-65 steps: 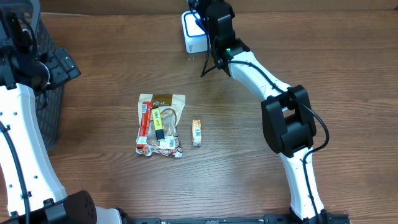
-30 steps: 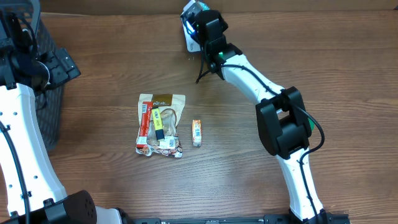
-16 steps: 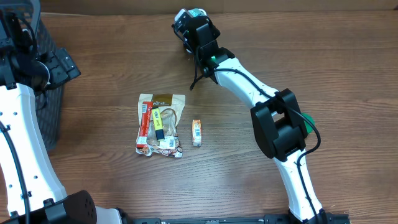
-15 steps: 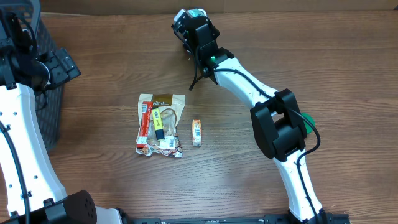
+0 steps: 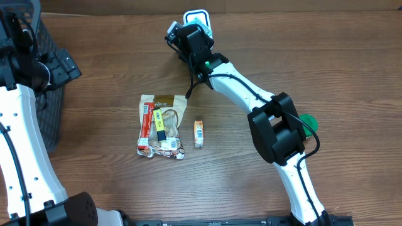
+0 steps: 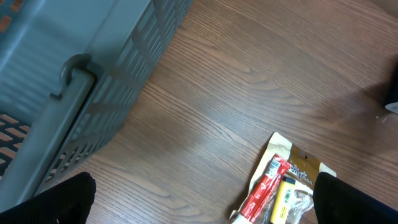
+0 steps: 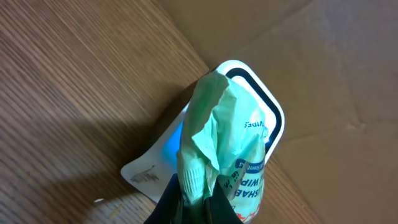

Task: Scan the item barcode
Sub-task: 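Hold the green packet in front of the scanner window, then move the green packet back and lower it onto the table at right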

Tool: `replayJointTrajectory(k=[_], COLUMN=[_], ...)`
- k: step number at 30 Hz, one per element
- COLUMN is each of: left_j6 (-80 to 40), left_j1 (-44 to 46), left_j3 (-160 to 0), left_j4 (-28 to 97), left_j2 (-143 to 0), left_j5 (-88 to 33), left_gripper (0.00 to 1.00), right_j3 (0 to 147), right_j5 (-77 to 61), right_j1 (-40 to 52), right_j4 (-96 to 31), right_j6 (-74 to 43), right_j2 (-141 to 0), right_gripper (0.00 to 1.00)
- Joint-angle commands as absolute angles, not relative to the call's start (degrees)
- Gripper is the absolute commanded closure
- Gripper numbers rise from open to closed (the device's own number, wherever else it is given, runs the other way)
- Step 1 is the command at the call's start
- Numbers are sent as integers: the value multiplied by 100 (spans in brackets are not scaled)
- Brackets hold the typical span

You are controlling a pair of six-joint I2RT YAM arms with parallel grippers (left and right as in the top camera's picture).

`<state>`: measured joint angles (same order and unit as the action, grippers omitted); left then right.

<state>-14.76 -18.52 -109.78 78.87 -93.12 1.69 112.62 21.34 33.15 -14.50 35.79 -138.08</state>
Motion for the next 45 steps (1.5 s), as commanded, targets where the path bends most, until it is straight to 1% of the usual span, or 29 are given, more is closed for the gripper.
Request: replayJointTrajectory(k=[1,5,11,14,18,22,27,31,34,38,43,44,45], left_j6=[-1433,-1431,-1433,-1433,-1433,-1431,-1433,-1431,-1431,-1433,-1433,-1433,-1431], left_j1=[-1863,-1863,-1863,-1863,-1863,-1863,-1863,-1863,-1863,-1863,-1863,-1863,-1863], left_j3=[-11074,-11074,-11074,-11074,-11074,-11074,-11074,-11074,-11074,-11074,-11074,-11074,-11074], left_j4=[7889,7887,7887,7887,7887,7889,7887,7889,7889,7889,7889,7889,7887], left_j2=[-9279,-9279,-9279,-9279,-9279,-9279,-9279,-9279,-9279,-9279,-9279,-9279,-9279], left_j5=[150,148,150,150,148,150,150,150,150,150,150,150,150], left_gripper=[0,0,0,0,0,0,0,0,0,0,0,0,0], right_j3=[11323,11323,11323,11323,11323,11323,11312,10973,10575,10003,9515,9472,9448], right_j5=[1835,1837,1828,1623,1361,1208,272,-143,-141,-141,-134,-134,-134], right_j1=[3343,3343,3192,3057,2869,2641,2231,1916,1693,1339,939,862,810], right_j4=[-1531,-1535,-1601,-2082,-3210,-4735,-6836,-7797,-7931,-7806,-7185,-7065,-7006], right_j6=[3500,3450,2585,2193,1610,1190,1175,1177,1216,1223,1219,1219,1219], right_j2=[-13823,-13762,-13155,-12661,-12007,-11544,-11456,-11493,-11493,-11493,-11493,-11493,-11493], right_gripper=[97,97,97,97,97,97,96,97,96,97,97,96,89])
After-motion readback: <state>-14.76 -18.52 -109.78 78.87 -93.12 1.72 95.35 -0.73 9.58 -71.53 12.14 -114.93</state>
